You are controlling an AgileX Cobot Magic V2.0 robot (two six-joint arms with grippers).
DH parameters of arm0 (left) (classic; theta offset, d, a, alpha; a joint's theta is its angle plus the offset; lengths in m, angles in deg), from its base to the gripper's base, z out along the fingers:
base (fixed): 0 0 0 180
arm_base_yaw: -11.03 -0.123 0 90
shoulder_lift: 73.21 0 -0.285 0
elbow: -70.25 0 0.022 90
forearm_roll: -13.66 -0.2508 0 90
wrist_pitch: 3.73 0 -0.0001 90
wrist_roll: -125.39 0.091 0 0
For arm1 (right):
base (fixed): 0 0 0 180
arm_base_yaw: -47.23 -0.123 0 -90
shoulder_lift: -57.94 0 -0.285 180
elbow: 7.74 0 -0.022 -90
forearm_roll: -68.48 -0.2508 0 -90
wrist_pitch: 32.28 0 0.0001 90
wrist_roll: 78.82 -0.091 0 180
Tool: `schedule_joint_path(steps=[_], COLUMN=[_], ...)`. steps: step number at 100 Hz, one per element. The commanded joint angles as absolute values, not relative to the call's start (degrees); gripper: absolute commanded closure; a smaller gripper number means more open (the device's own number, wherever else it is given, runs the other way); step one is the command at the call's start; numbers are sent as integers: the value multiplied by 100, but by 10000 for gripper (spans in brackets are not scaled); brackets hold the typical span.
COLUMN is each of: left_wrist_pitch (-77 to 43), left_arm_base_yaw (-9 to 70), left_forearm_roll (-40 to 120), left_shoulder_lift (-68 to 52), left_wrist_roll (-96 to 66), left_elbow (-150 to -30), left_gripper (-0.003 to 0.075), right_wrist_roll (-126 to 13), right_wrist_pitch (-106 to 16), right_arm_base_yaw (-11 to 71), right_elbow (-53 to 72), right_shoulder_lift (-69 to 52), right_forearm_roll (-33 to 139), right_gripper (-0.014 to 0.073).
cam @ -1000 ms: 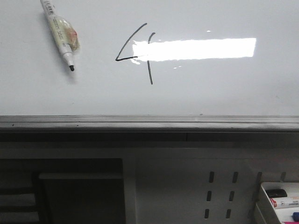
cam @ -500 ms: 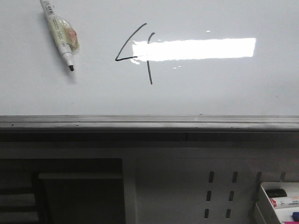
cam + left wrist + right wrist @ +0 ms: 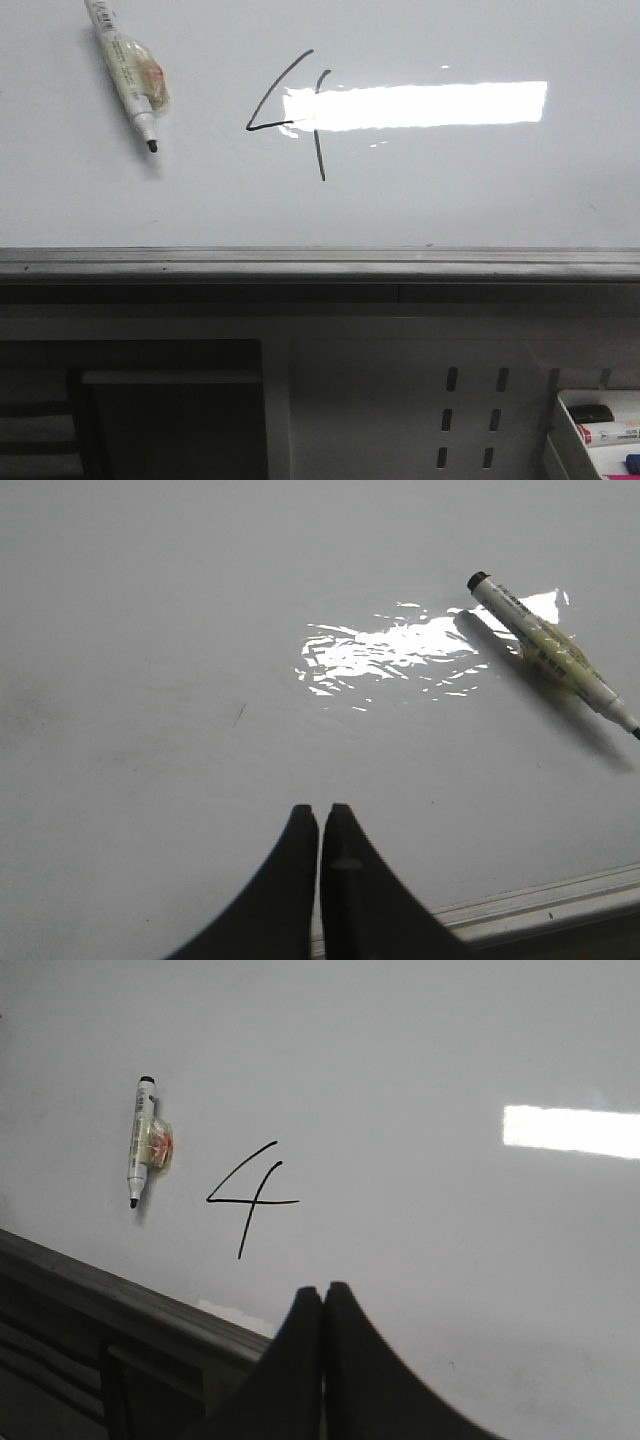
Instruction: Write number 4 on whiteboard
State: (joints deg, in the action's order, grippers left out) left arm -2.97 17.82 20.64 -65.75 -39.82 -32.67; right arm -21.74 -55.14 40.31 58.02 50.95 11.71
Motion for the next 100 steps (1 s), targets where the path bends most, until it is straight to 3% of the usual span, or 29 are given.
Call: schedule_joint_path(steps=[1,26,45,54,73,100], left_wrist_pitch=[84,84,84,84,84,84], left_arm_base_yaw=[1828,1828,1828,1828,1828,1828], left_forearm_roll=[2117,2117,2117,2117,2117,2117], left_shoulder_lift=[-6727,-6727,-6727,-6727,-6727,-6727], left_wrist_roll=[-4054,-4054,-4054,-4054,-4054,-4054], left_elbow=[-3108,-3108,-3108,-3108,-3108,-3108], left_gripper=[741,741,741,741,741,741], right_wrist_roll=[-2119,-2221,-5428,-6308,-6728,-6901], right_wrist_pitch=[-5215,-4655,-4103,-3826,-3179,-3656], right_arm_base_yaw=[4060,4060,4082,4187,4725,4783], right_elbow=[5674,5705,5795,6084,6896,7123], right_shoulder_lift=[5092,5065,4926,4912,5020,5196], right_forearm_roll=[1021,1413,5437,6477,6928,7144], right_gripper=[659,659,659,659,659,659])
